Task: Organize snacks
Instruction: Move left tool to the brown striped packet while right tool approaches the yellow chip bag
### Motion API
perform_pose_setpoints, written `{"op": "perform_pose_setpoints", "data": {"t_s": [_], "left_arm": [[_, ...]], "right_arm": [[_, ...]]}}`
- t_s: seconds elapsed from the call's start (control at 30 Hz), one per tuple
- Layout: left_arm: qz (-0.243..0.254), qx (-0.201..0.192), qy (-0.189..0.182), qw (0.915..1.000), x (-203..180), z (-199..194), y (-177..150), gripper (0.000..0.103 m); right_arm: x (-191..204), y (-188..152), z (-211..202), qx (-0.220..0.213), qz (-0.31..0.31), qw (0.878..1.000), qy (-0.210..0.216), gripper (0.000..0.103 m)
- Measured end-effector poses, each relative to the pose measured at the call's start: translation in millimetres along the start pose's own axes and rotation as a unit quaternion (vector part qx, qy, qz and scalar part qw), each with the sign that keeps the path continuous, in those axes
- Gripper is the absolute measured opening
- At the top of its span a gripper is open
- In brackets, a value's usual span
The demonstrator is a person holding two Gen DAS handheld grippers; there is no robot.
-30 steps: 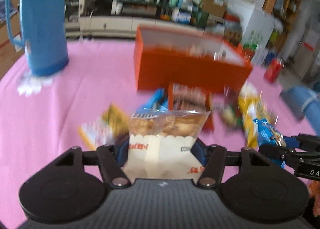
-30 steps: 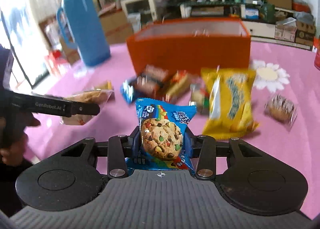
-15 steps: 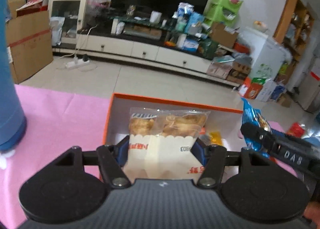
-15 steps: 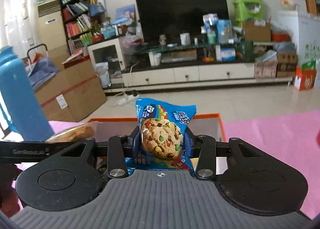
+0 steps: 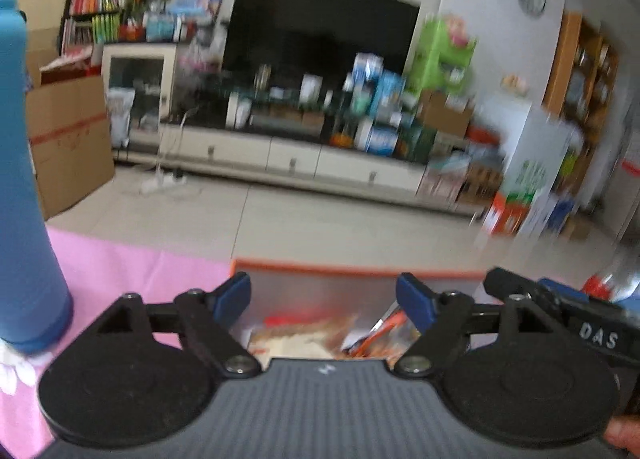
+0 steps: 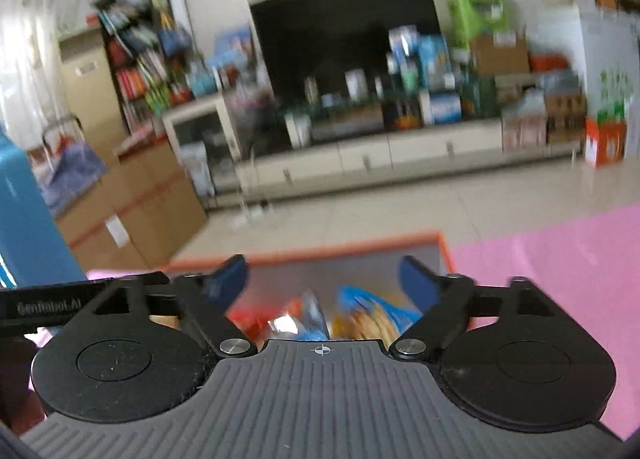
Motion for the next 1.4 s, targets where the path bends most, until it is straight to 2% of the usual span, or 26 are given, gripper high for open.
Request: {"op": "perform_pose_setpoints", "data": {"t_s": [0.03, 0.07, 0.1, 0.17, 0.27, 0.3, 0.37, 0.43, 0.53, 0.6, 0.73, 0.83, 0.93, 1.0, 1.03, 1.1, 1.17, 1.23, 1.4], "left_arm": [[0.001, -0.008, -0.003, 1.0, -2.5, -12.6, 0.6, 0.091], [0.004, -0.015, -0.003, 0.9999, -3.7, -25.9, -1.5, 0.102], [0.008, -0.026, 0.001, 0.9996, -4.4, -40.8, -8.3, 0.103], [0.028, -0.024, 0.004, 0.9993, -5.6, -62.9, -30.4, 0.103], [0.039, 0.016, 0.022, 0.9989, 1.6, -82.5, -85.8, 0.103], [0.037, 0.04, 0.029, 0.9981, 5.8, -86.4, -107.9, 0.103], [0.037, 0.085, 0.031, 0.9952, 9.5, -86.0, -138.1, 0.103], [0.043, 0.11, 0.031, 0.9926, 8.7, -85.7, -156.4, 0.103], [0.085, 0.108, 0.043, 0.9895, 2.1, -83.7, -167.1, 0.103], [0.094, 0.113, 0.056, 0.9876, -0.5, -76.0, -169.9, 0.103], [0.075, 0.11, 0.031, 0.9906, -7.4, -61.8, -155.2, 0.103], [0.09, 0.11, 0.024, 0.9896, -19.6, -39.9, -137.8, 0.103], [0.098, 0.121, 0.034, 0.9872, -28.1, -13.5, -127.1, 0.1], [0.109, 0.14, 0.04, 0.9834, -32.3, 2.8, -126.8, 0.092], [0.112, 0.15, 0.043, 0.9815, -33.0, 8.4, -128.8, 0.083], [0.101, 0.162, 0.029, 0.9812, -29.3, 11.0, -134.6, 0.075], [0.087, 0.164, 0.024, 0.9823, -26.9, -0.5, -139.1, 0.071], [0.096, 0.17, 0.027, 0.9804, -27.3, -13.8, -147.3, 0.071], [0.096, 0.228, 0.021, 0.9687, -20.4, -50.6, -194.5, 0.068]], "right_arm": [[2.9, 2.0, -14.5, -0.013, -0.004, 1.0, 0.0, 0.081], [4.8, 3.2, -28.9, -0.022, -0.007, 1.0, 0.002, 0.086], [7.0, 2.0, -45.7, -0.028, -0.008, 1.0, 0.008, 0.093], [7.6, -7.3, -73.6, -0.027, -0.014, 0.999, 0.018, 0.094], [0.4, -55.5, -110.0, -0.009, -0.028, 1.0, 0.001, 0.094], [-4.6, -74.3, -117.8, 0.001, -0.029, 1.0, -0.008, 0.094], [-19.4, -108.7, -125.8, 0.047, -0.018, 0.998, -0.026, 0.093], [-32.0, -129.9, -131.0, 0.086, -0.001, 0.996, -0.032, 0.093], [-41.9, -154.7, -143.0, 0.108, -0.002, 0.993, -0.037, 0.093], [-41.6, -165.8, -141.6, 0.123, -0.006, 0.991, -0.042, 0.092], [-28.7, -161.3, -129.8, 0.132, -0.022, 0.99, -0.035, 0.091], [-20.5, -159.7, -114.1, 0.139, -0.032, 0.989, -0.036, 0.091], [-11.9, -159.0, -94.1, 0.16, -0.035, 0.986, -0.033, 0.081], [-8.6, -159.8, -83.0, 0.176, -0.039, 0.983, -0.033, 0.067], [-9.1, -160.5, -79.6, 0.182, -0.04, 0.982, -0.034, 0.064], [-9.7, -162.8, -73.7, 0.193, -0.042, 0.98, -0.035, 0.053], [-10.6, -163.6, -76.9, 0.196, -0.042, 0.979, -0.023, 0.048], [-10.1, -167.5, -83.1, 0.202, -0.05, 0.978, -0.019, 0.045], [-4.3, -183.4, -99.0, 0.232, -0.082, 0.969, -0.012, 0.045]]}}
Point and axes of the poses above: each gripper's, at about its wrist camera, not at the fingertips, and z roughly the way its jaws point, x to its left, y to its top, the point moved 1 cm from there along z, roughly the way its jaws point, and after that the axes turned 11 degrees about x, right-handed, at the moved point
